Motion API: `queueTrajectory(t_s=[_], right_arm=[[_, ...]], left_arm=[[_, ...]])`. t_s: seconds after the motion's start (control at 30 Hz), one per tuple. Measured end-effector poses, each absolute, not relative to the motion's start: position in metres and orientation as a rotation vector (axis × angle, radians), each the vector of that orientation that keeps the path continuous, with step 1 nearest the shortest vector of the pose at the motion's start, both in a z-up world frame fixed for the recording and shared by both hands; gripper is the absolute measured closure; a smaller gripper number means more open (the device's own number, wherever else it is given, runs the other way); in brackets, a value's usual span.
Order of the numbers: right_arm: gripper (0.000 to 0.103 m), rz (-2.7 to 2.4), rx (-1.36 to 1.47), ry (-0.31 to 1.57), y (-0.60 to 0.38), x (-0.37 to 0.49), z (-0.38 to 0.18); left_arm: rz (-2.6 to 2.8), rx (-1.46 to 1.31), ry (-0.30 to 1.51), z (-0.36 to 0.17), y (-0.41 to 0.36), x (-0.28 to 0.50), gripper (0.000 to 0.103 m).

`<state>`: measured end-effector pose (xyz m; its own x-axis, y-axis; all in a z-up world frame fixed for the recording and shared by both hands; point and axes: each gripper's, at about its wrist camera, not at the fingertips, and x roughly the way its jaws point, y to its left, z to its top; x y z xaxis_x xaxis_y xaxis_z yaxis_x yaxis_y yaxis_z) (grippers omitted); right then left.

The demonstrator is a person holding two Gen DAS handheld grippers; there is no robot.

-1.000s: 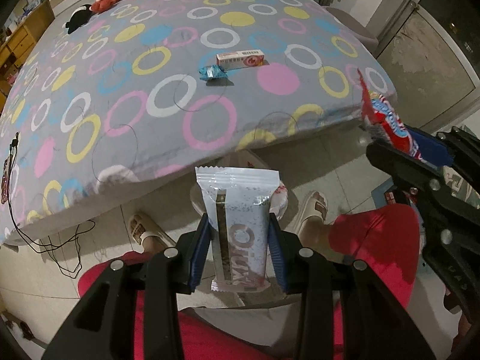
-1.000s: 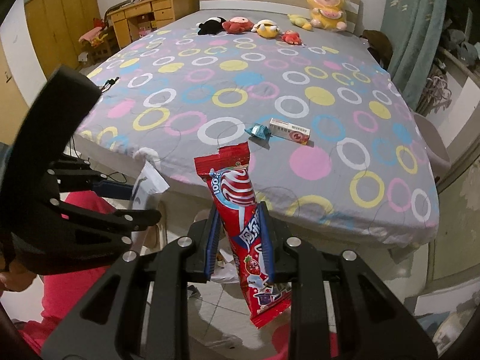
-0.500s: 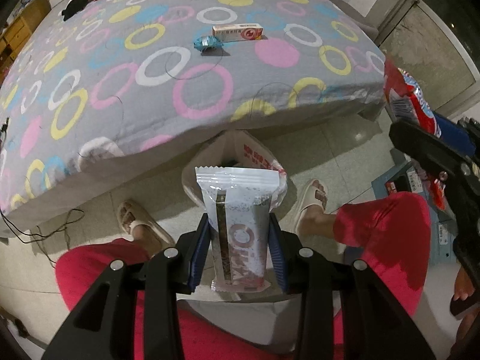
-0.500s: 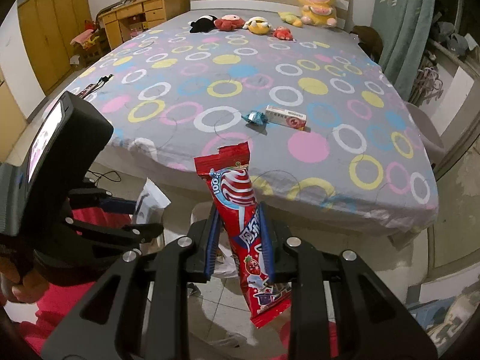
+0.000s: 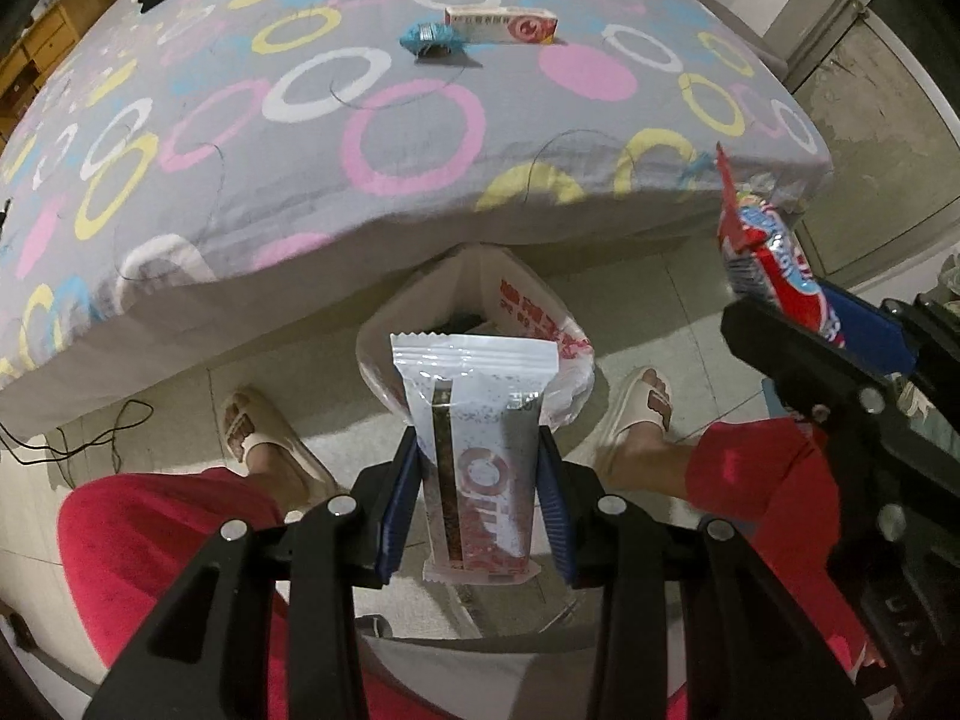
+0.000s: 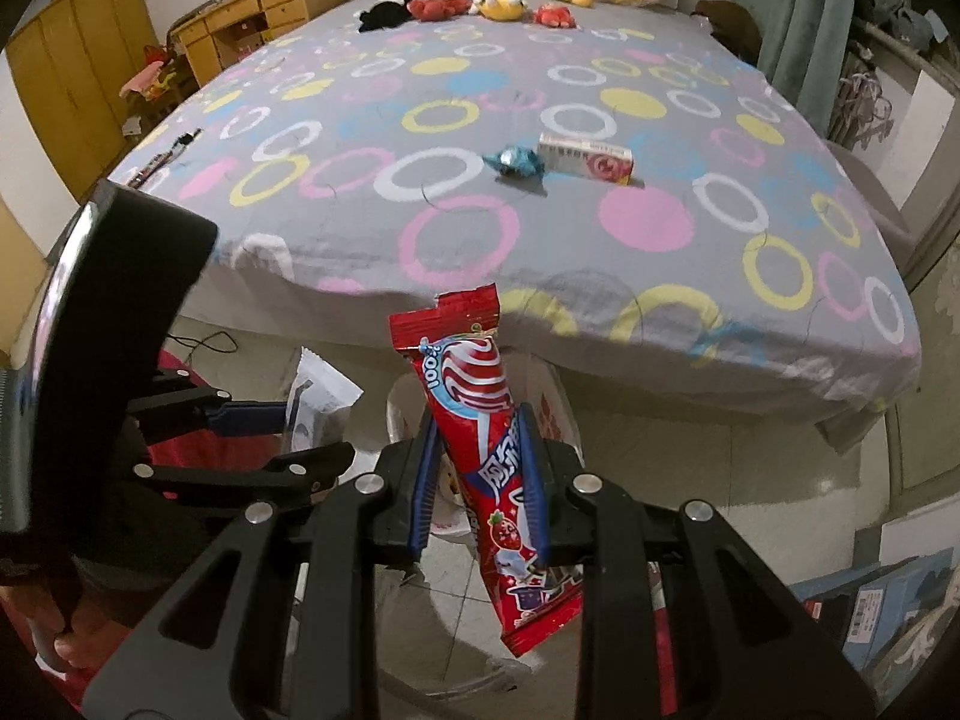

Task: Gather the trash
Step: 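Carry the white bar wrapper and red candy stick down toward the white bag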

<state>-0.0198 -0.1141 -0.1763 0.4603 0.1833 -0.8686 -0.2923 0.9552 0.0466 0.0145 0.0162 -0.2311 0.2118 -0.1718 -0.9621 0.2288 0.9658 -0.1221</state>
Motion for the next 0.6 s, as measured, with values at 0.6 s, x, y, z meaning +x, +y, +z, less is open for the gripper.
queueTrajectory(t_s=[0.6], right_arm=[[0.078, 0.236, -0.04, 1.189, -0.127, 0.019, -0.269]], left_arm=[[-0.261, 0.061, 1.425, -0.313, 0.008, 0.047, 0.066]])
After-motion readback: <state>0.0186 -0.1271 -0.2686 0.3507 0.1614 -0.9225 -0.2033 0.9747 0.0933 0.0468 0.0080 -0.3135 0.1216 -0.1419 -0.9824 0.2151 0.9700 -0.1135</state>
